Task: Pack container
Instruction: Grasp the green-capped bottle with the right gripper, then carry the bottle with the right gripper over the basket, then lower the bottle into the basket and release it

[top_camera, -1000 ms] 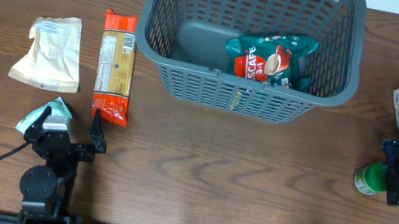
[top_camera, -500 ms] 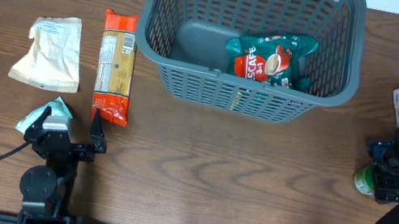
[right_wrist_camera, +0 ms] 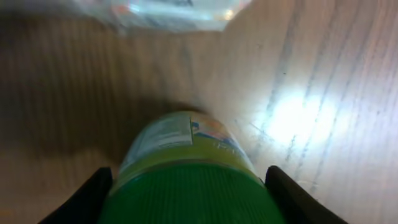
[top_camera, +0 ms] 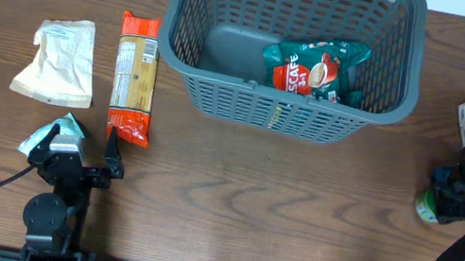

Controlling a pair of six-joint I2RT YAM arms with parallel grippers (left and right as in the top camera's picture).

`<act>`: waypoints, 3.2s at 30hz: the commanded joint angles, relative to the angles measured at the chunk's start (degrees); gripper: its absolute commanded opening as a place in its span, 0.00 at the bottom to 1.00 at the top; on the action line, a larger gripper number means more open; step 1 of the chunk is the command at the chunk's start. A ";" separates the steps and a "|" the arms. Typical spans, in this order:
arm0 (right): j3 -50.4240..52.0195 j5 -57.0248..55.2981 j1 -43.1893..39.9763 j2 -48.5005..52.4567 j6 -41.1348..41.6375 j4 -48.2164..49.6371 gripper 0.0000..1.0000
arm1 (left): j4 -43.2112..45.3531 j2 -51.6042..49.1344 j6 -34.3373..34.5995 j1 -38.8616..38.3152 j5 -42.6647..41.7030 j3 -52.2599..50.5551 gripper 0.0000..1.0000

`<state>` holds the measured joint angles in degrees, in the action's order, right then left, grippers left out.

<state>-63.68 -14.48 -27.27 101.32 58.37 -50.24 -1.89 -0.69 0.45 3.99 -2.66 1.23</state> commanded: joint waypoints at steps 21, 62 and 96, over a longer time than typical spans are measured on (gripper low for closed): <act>-6.86 -0.07 1.14 -4.22 -7.17 0.44 0.01 | -1.97 0.09 0.72 0.17 0.48 -1.01 0.99; -50.58 5.75 46.45 -2.62 -45.81 -8.52 0.01 | -1.97 0.09 0.72 0.17 0.50 -1.01 0.99; -50.53 10.91 46.38 21.73 -49.22 -14.95 0.01 | -1.97 0.09 0.72 0.17 0.50 -1.01 0.99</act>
<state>-113.51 -3.42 18.76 121.73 9.96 -64.99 -1.89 -0.69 0.45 3.99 -2.68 1.23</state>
